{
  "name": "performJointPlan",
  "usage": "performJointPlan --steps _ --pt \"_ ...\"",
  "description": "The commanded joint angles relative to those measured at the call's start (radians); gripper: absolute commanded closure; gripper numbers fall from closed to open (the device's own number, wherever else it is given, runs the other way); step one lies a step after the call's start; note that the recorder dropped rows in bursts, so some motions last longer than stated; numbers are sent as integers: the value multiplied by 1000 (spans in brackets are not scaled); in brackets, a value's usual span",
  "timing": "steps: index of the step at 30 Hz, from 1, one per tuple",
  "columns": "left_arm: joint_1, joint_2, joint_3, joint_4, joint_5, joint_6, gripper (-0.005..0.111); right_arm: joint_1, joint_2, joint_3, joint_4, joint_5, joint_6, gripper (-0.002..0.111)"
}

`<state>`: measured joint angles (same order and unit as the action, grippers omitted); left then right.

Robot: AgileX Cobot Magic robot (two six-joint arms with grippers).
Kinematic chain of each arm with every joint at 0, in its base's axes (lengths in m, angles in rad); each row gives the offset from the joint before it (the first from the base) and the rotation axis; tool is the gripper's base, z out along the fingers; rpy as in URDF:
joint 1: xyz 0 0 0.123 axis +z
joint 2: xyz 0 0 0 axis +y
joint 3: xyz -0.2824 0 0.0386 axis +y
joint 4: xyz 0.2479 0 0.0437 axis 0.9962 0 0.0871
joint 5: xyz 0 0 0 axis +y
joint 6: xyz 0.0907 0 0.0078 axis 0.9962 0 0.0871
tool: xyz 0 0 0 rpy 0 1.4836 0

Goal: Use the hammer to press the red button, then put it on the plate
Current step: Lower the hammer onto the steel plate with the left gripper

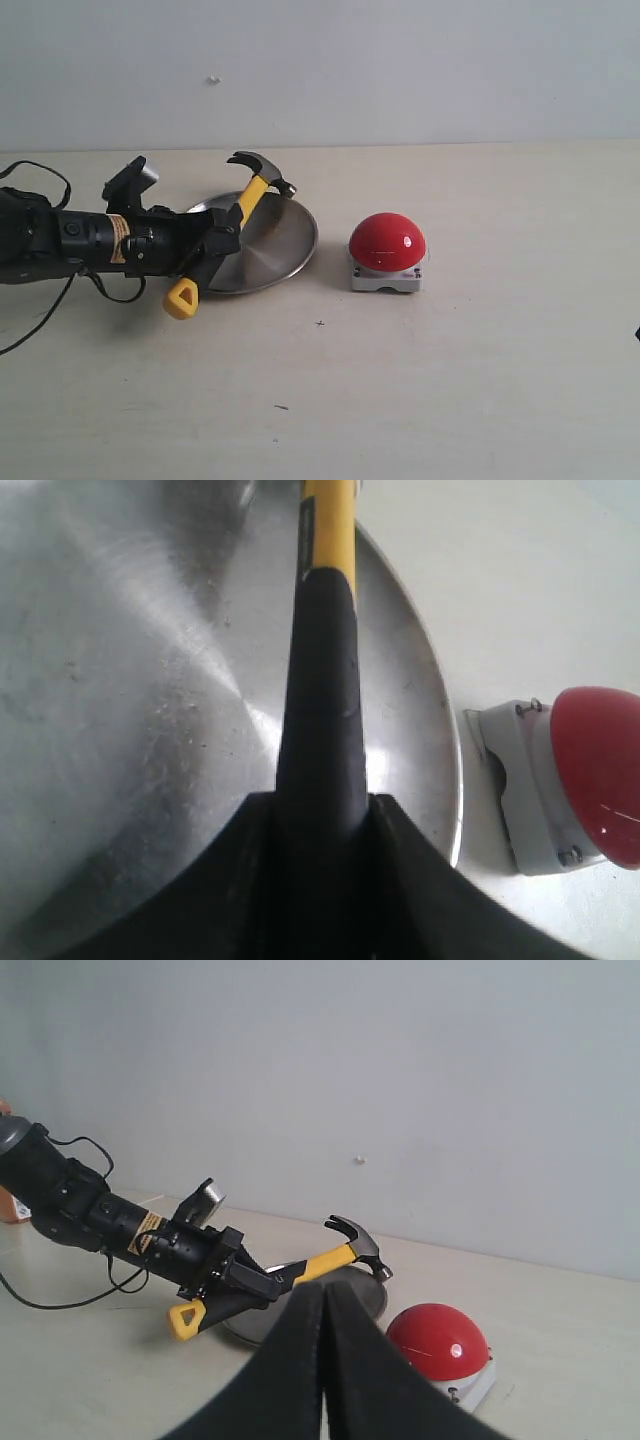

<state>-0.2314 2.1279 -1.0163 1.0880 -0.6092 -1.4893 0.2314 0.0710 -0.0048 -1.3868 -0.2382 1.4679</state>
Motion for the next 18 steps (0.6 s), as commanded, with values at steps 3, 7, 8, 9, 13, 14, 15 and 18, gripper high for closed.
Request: performJointPlan --steps 3,7,8,9,13,14,15,18 --pt "-3 1 -12 -1 6 -7 107 1 -2 5 -2 -1 0 108" --pt "-3 1 -45 3 6 -9 107 1 -2 5 -2 -1 0 108" --pt "-3 1 -53 9 6 -9 107 1 -2 5 -2 -1 0 108" --pt "-3 1 -57 19 6 -12 106 1 -2 5 -2 -1 0 108" --pt "-3 1 -64 61 6 -22 96 1 -2 5 -2 -1 0 108" --pt "-3 1 -64 69 6 -25 93 1 -2 5 -2 -1 0 108" --pt "-3 1 -64 89 6 -35 87 1 -2 5 -2 -1 0 108" --pt "-3 1 -64 117 6 -53 77 1 -2 5 -2 -1 0 108"
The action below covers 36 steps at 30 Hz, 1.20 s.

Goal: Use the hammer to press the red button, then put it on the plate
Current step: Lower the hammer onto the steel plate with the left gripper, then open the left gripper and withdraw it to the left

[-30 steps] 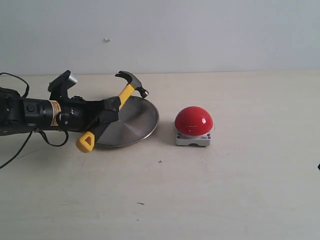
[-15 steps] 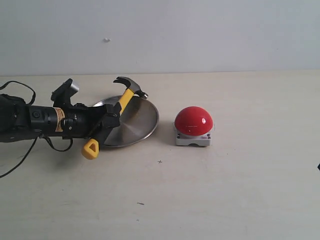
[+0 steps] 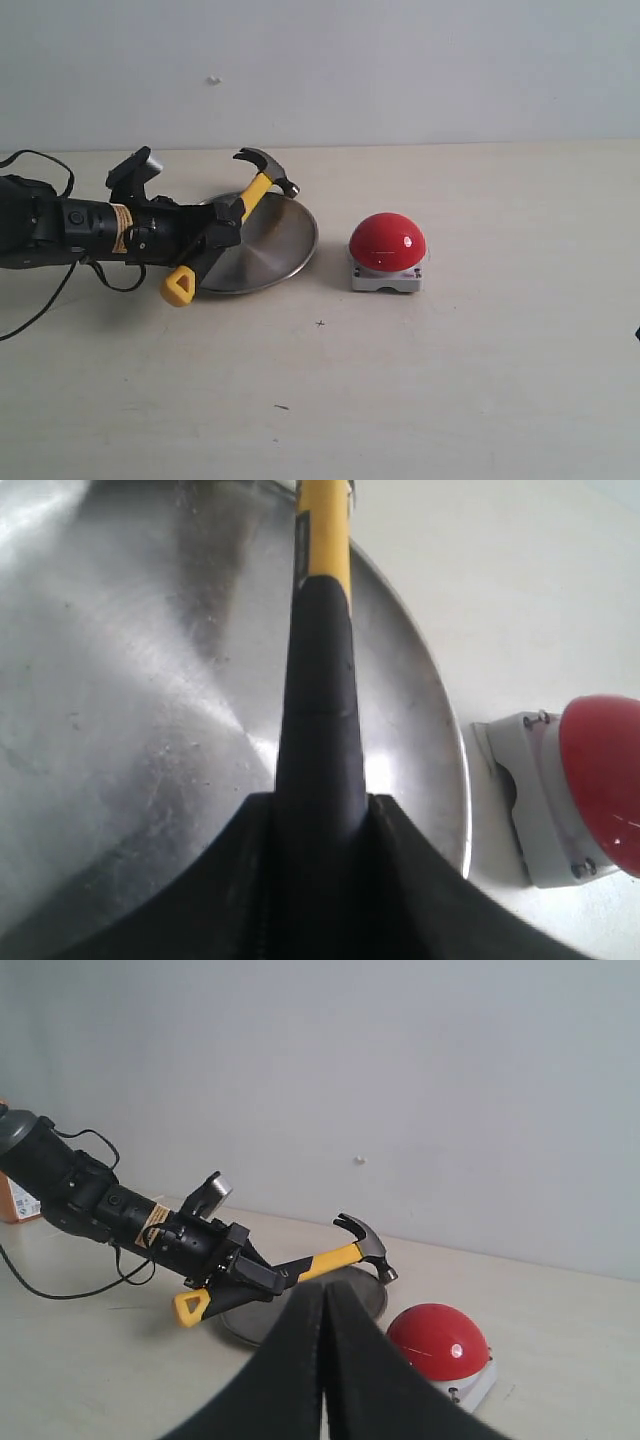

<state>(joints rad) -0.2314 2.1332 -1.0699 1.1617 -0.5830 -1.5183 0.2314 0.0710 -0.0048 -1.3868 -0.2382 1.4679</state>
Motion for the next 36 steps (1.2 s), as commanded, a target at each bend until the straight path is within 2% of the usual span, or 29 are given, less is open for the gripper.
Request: performJointPlan --steps 1,7,11,17,19,21,24,27,36 --pt "-3 -4 -10 54 -20 -34 74 1 -2 5 -2 -1 0 108" --pt "-3 -4 -10 70 -15 -39 59 1 -2 5 -2 -1 0 108" --pt "6 -9 -14 75 50 -32 51 1 -2 5 -2 -1 0 108" --pt "12 -66 -14 113 139 -31 50 1 -2 5 -2 -1 0 108" --pt "12 -102 -14 126 139 -31 54 1 -2 5 -2 -1 0 108" --pt "12 -136 -14 142 139 -31 62 1 -2 5 -2 -1 0 108" --pt "12 -220 8 171 139 -33 81 1 -2 5 -2 -1 0 108" --pt "12 -319 63 173 145 -27 106 1 -2 5 -2 -1 0 108" --pt "10 -695 340 157 319 -10 107 1 -2 5 -2 -1 0 108"
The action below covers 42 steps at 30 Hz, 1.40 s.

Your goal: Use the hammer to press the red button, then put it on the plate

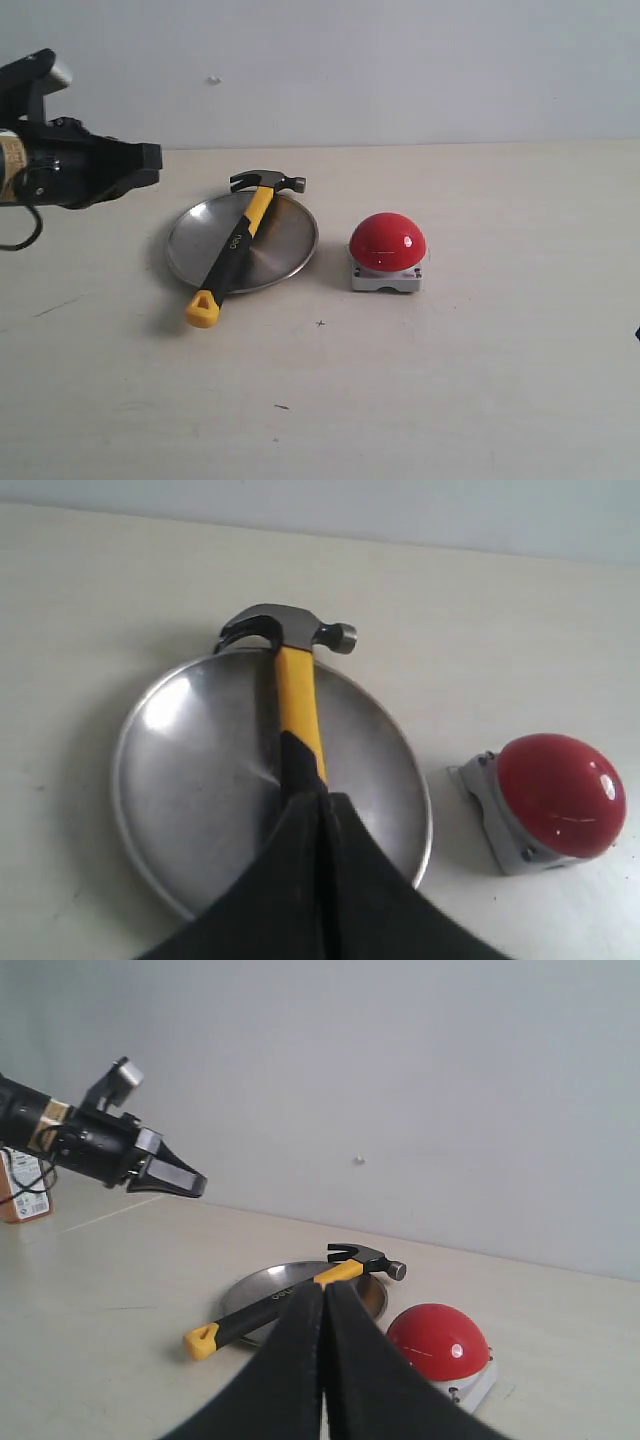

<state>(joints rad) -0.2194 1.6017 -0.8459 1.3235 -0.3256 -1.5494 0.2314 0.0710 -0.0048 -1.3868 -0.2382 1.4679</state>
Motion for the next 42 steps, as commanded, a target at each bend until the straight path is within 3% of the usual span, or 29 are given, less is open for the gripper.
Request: performJointPlan --steps 1,14,20,22,26,30,37,42 --pt "-2 -215 151 -5 64 35 107 1 -2 5 -2 -1 0 108" --pt "-2 -937 485 -5 93 23 107 1 -2 5 -2 -1 0 108" --pt "-2 -1166 593 23 149 24 107 1 -2 5 0 3 0 108" --pt "-2 -1229 626 -112 217 114 107 1 -2 5 0 3 0 108" --pt "-2 -1320 696 -623 236 660 107 1 -2 5 0 3 0 108" --pt "-2 -1397 762 -994 213 1021 107 1 -2 5 0 3 0 108" --pt "-2 -1531 831 -1092 215 1219 107 1 -2 5 -2 3 0 108" --pt "-2 -1602 846 -1251 242 1408 107 1 -2 5 -2 3 0 108"
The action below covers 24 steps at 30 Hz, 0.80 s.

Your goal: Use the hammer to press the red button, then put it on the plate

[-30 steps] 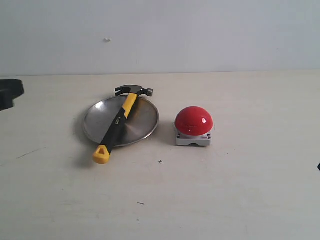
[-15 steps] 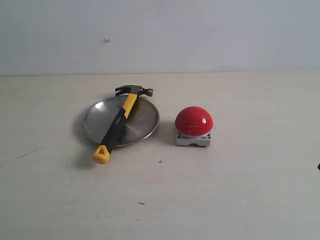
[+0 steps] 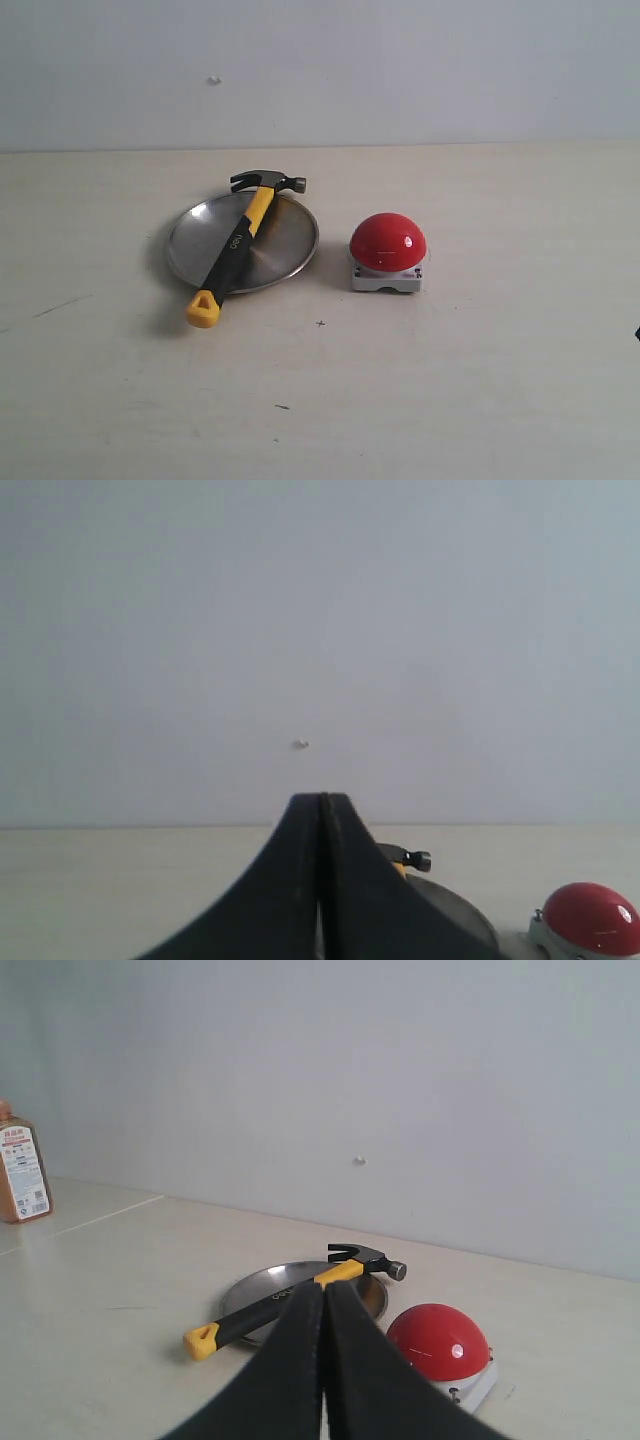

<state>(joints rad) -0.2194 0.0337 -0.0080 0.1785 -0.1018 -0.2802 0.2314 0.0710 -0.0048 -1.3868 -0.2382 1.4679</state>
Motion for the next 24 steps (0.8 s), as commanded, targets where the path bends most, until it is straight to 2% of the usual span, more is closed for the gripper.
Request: performJointPlan --steps 1,7,16,24 --pt "-2 -34 8 -108 21 159 107 1 -2 5 -2 3 0 108" --pt "-2 -34 8 -102 186 176 107 1 -2 5 -2 3 0 108" --pt "5 -34 8 -116 273 143 107 1 -2 5 -2 3 0 108" --pt "153 -34 8 -111 383 124 107 1 -2 5 -2 3 0 108"
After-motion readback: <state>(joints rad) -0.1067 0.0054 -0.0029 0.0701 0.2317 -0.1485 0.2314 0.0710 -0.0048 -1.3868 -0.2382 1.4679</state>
